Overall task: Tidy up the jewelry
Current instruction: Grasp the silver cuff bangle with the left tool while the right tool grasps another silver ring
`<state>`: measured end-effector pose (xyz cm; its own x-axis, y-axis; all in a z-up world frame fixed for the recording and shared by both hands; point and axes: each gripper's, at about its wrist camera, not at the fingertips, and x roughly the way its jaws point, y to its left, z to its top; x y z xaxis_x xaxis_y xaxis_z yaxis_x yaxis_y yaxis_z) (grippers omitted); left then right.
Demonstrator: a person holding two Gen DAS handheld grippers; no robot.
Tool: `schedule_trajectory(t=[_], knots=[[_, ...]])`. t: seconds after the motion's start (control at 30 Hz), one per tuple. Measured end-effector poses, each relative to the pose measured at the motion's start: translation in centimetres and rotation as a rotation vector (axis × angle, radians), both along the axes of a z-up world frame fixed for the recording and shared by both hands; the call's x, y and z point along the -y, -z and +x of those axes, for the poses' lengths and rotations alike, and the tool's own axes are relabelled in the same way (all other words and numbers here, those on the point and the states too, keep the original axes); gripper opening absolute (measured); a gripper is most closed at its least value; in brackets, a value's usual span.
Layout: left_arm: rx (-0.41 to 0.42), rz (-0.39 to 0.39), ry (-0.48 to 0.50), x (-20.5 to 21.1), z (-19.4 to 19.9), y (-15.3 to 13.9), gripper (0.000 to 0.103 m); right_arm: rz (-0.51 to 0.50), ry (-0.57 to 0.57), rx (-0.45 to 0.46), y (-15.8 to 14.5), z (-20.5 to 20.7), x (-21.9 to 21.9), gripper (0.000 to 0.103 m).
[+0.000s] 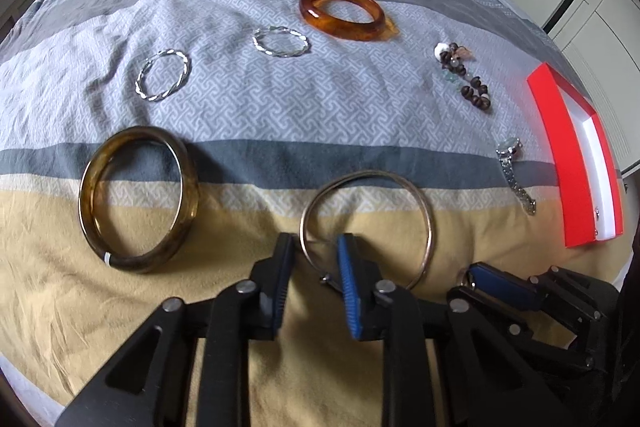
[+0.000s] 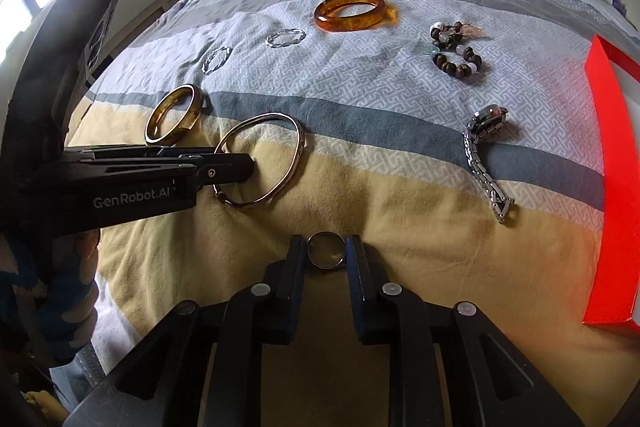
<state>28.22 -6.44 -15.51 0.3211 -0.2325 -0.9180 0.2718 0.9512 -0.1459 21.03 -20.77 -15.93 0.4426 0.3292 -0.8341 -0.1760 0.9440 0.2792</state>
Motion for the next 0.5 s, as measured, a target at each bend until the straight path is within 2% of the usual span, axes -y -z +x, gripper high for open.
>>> schedule_trajectory(t=[0.13,0.5], knots=[[0.008,-0.008,-0.013,0.2,-0.5,-0.6,0.005,0.013,0.006,0.003,-0.5,-0.9,0.2,0.02],[0.08,0.024,-0.015,0.9,-5.1,-4.8,0.005,0.027,0.05,0.063,-4.1,-6.6,2.2,0.02]])
